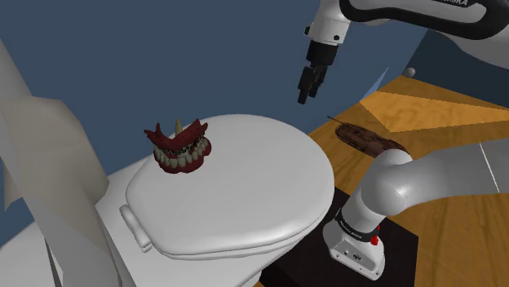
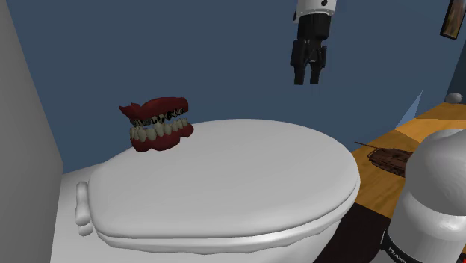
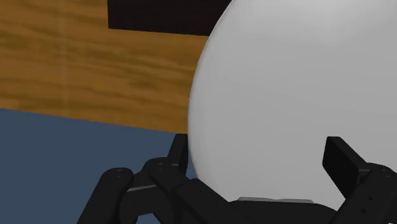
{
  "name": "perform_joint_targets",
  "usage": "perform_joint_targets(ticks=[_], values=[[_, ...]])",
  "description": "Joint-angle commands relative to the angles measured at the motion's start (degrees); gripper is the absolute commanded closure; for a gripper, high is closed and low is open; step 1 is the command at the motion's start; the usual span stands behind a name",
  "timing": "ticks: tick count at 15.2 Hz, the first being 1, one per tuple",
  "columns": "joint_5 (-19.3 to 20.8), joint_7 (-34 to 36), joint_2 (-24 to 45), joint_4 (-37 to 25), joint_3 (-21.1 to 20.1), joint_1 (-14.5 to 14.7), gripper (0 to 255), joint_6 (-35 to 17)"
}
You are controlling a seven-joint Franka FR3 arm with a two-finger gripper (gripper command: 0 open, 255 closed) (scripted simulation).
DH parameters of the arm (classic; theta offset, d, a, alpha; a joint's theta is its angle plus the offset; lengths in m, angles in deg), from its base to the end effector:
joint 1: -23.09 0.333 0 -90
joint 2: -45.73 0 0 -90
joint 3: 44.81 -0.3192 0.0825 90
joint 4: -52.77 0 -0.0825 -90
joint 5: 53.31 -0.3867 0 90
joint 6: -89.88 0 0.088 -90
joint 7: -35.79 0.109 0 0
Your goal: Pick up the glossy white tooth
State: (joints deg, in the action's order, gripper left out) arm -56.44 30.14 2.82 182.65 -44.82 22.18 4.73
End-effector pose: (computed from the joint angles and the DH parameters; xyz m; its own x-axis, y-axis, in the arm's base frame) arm 0.3094 0.0015 0.6142 0.9958 0.0872 -0.0261 0.0856 -0.9947 -0.0573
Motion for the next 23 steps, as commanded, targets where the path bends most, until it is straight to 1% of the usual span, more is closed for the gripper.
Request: perform_joint_targets(ticks=[1,7,12,18,23], values=[[0.0,0.0,0.0,0.0,0.0,0.0,0,0.0],[-7.68,0.68,9.54,-4.26,-1.56,3.66,0,-2.71],[-13.88,0.7,17.7,-9.16,-2.8,6.61,0,-4.28],[-21.01,0.42,27.68,-16.76,-4.39,9.77,0,-5.05],[-26.59,0.31,36.16,-24.62,-5.87,12.08,0,-4.73]])
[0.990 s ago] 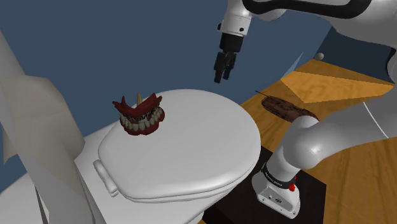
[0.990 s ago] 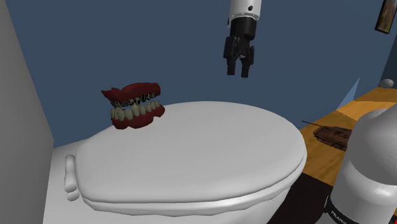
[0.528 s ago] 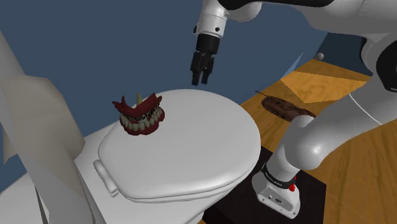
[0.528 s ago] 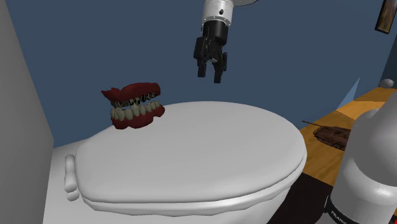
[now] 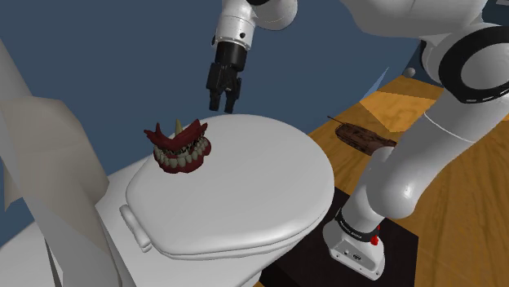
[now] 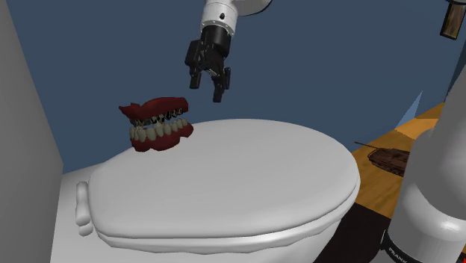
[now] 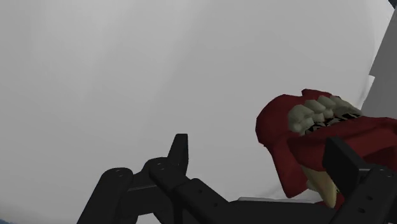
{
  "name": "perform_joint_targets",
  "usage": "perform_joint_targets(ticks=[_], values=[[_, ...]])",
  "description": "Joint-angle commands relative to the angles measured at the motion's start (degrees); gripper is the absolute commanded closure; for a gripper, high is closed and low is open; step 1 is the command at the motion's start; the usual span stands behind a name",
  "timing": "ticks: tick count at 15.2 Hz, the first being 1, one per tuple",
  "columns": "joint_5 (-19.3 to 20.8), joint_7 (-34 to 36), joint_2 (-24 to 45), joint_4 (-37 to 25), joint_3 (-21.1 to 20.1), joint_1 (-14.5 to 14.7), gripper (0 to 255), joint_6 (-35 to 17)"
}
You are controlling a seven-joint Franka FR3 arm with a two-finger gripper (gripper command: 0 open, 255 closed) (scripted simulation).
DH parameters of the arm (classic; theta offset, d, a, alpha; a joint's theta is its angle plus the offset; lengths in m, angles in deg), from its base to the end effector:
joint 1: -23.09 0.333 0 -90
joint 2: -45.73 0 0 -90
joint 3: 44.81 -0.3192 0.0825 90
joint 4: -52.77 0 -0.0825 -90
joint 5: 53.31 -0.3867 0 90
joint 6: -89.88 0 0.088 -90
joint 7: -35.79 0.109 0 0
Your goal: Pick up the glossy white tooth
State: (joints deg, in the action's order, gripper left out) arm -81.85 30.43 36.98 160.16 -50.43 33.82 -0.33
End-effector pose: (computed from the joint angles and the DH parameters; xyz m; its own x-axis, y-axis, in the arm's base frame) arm 0.4652 0.1938 0.5757 0.9296 0.3536 -0.1042 0.2671 -0.8408 -0.4709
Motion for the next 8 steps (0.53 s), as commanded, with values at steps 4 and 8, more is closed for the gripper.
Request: perform_joint_targets(ticks=[4,8], values=[[-5.32,0.28,8.99,-9.58,-1.66,2.04,0,1.17],[-8.77,0.98,15.69,-17.44,-3.11,3.41,0,2.35]])
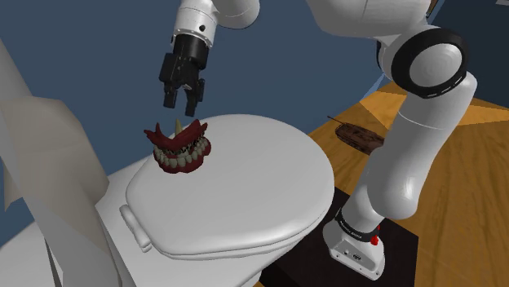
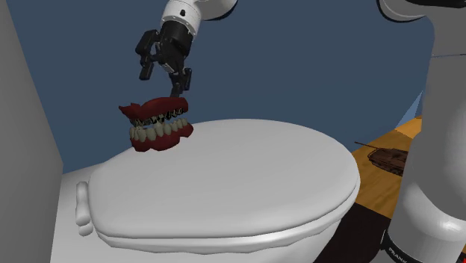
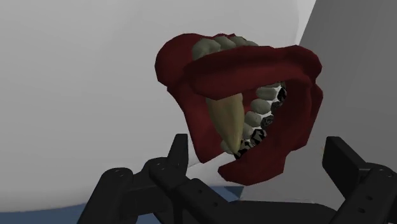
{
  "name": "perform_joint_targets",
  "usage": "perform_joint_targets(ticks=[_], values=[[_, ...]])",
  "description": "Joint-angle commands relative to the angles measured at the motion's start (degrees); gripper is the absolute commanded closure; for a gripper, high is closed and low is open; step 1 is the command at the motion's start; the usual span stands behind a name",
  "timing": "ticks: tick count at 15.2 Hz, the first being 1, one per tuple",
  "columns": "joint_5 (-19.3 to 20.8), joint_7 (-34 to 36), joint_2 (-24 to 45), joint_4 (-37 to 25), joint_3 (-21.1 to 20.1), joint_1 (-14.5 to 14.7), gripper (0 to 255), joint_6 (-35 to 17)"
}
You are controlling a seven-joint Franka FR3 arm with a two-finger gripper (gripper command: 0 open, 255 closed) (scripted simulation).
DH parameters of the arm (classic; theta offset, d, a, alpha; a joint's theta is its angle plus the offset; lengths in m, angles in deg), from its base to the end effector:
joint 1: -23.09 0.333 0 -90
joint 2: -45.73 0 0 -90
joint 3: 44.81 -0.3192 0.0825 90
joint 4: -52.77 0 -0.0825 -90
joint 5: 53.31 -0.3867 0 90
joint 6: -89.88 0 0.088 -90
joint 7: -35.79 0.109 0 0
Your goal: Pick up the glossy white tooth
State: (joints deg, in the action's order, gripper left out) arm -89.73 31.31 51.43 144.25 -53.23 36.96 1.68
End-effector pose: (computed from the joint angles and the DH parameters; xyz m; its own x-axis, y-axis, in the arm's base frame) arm 0.5132 0.2778 0.5778 0.8862 0.4521 -0.1013 0.3035 -0.7315 -0.6105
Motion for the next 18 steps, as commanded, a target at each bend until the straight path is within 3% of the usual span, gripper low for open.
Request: perform_joint_targets(ticks=[1,9,10,18], values=[[-0.89,-0.32,1.17,-0.72,-0.34,0.28,0,-0.27],[-0.97,-2.98,1.0,4.2,-0.42,0.48,0,-4.22],[-0.98,-3.06,0.96,4.32,-0.41,0.46,255,-4.27],[-1.01,-3.02,0.8,4.48,-0.44,0.49,255,-4.3]])
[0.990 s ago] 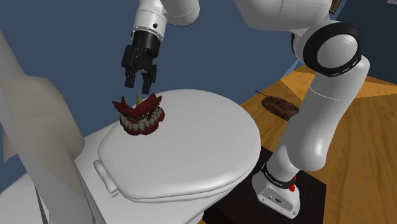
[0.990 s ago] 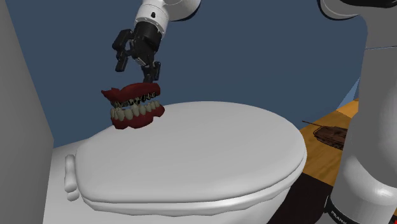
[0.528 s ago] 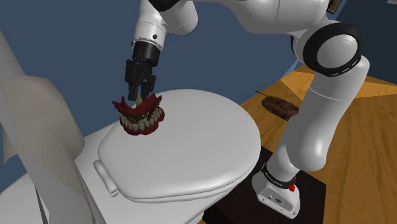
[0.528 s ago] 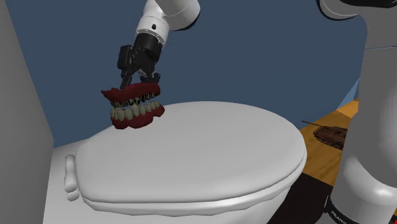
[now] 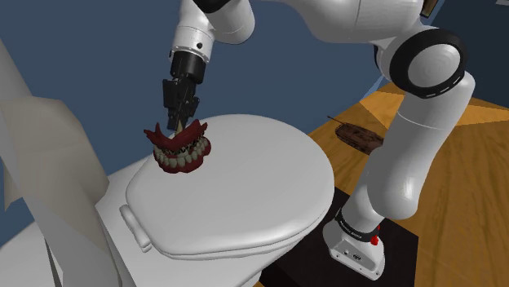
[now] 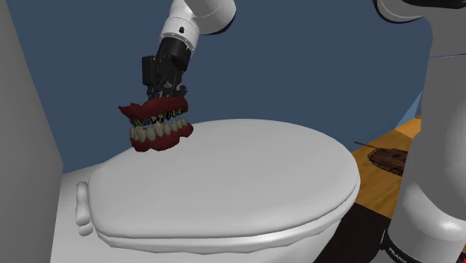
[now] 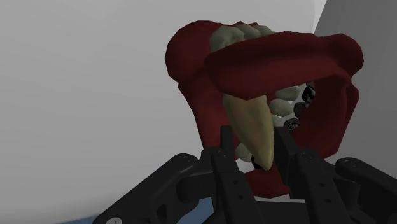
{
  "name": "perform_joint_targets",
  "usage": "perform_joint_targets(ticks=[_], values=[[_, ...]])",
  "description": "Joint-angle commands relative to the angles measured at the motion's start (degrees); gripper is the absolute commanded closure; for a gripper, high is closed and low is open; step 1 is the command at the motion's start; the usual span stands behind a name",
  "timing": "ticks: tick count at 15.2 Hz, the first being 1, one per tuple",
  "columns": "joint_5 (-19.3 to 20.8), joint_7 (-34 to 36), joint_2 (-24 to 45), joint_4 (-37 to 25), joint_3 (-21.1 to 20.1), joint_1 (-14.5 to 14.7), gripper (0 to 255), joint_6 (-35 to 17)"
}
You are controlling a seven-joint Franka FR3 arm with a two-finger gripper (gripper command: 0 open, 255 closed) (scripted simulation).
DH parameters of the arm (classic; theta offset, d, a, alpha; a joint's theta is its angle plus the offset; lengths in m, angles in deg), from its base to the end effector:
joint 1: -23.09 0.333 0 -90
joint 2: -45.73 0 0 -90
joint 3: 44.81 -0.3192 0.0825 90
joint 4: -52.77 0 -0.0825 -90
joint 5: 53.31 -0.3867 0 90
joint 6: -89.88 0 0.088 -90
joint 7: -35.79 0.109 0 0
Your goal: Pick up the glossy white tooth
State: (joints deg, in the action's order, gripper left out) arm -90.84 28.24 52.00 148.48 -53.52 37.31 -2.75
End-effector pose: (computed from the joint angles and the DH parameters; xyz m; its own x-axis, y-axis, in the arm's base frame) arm 0.5161 0.2833 0.5429 0.8845 0.4579 -0.0894 0.3075 -0.7164 -0.6263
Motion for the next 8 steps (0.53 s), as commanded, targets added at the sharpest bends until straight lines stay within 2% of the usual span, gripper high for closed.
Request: perform_joint_targets(ticks=[1,8], values=[[0.14,0.08,0.44,-0.04,-0.12,0.14,255,0.21],[0.22,2.92,0.63,-5.3,-0.02,-0.06,255,4.42]])
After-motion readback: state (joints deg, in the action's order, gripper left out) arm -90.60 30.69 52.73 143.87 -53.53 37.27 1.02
